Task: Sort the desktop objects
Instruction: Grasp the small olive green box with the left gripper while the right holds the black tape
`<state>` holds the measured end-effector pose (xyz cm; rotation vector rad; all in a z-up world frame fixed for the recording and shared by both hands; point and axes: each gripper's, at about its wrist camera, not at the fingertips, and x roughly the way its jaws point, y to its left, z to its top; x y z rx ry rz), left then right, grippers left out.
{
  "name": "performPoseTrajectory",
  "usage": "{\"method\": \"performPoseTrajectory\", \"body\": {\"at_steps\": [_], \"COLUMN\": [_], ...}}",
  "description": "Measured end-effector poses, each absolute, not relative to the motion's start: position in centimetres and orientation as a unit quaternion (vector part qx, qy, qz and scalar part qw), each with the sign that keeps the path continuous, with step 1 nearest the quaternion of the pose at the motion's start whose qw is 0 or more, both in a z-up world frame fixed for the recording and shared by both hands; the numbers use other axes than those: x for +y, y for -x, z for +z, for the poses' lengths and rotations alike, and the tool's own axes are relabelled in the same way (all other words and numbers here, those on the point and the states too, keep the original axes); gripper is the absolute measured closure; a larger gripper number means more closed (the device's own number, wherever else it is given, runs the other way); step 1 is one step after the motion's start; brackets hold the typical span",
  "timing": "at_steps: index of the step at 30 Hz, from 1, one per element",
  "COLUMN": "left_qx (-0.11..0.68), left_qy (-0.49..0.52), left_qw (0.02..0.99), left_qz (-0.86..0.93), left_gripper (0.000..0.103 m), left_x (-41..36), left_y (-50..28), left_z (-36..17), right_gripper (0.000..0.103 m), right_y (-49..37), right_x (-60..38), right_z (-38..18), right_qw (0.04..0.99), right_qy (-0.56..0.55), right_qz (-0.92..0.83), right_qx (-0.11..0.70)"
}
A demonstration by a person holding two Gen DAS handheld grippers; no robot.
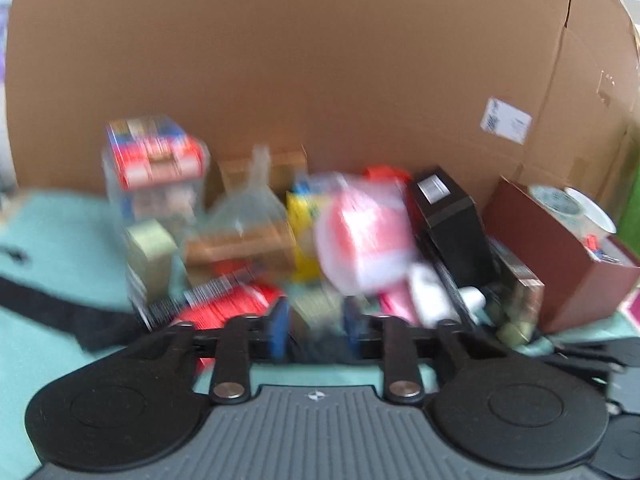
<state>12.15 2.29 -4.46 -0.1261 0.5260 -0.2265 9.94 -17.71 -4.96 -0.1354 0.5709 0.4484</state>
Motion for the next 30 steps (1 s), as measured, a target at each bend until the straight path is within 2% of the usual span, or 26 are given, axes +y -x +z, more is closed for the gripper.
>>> {"method": "performPoseTrajectory", "body": {"at_steps": [1, 2, 9, 10, 11, 14, 18, 19, 21, 23, 30], "left_qx": [0.253, 0.251, 0.311, 0.311, 0.312, 0.329, 0.325, 0.323, 0.33, 0.337, 0.316], "left_qy": [0.05, 0.034, -0.016, -0.022, -0.024, -0.007, -0.021, -0.025, -0.023, -0.015, -0.001], "left_qw": [0.959, 0.959, 0.935, 0.934, 0.934, 0.927, 0.929, 0.93, 0.928, 0.926, 0.933], "left_qz": [-0.12, -0.127, -0.173, -0.172, -0.17, -0.178, -0.178, -0.174, -0.169, -0.17, -0.171], "left_gripper": [0.053, 0.051, 0.052, 0.054, 0.066, 0.075, 0.075, 0.072, 0.071, 0.079, 0.08], "left_x": [2.2, 2.1, 0.9, 0.7, 0.6, 0.8, -0.1, -0.4, -0.9, -1.1, -1.2], "left_y": [-12.6, -13.1, -15.8, -15.6, -15.5, -15.1, -14.5, -14.6, -15.0, -15.3, -12.7], "left_z": [-4.3, -4.3, -6.0, -6.2, -6.4, -6.6, -6.3, -6.3, -6.4, -6.8, -5.6], "right_gripper": [0.099, 0.099, 0.099, 0.099, 0.099, 0.099, 0.099, 0.099, 0.099, 0.099, 0.099], "right_y": [-9.9, -9.8, -9.4, -9.4, -9.4, -9.4, -9.5, -9.5, -9.4, -9.2, -8.7], "right_x": [-17.8, -17.9, -17.9, -17.9, -18.0, -18.2, -18.3, -18.3, -18.3, -18.3, -19.2], "right_z": [-4.9, -4.9, -4.7, -4.7, -4.7, -4.7, -4.8, -4.8, -4.8, -4.7, -4.2], "right_qw": [0.933, 0.933, 0.933, 0.933, 0.933, 0.934, 0.934, 0.934, 0.934, 0.934, 0.937], "right_qy": [0.064, 0.062, 0.058, 0.059, 0.059, 0.056, 0.052, 0.05, 0.049, 0.05, 0.046], "right_qz": [0.218, 0.218, 0.221, 0.221, 0.22, 0.218, 0.216, 0.216, 0.216, 0.217, 0.215], "right_qx": [0.279, 0.279, 0.278, 0.277, 0.278, 0.279, 0.281, 0.281, 0.281, 0.28, 0.27]}}
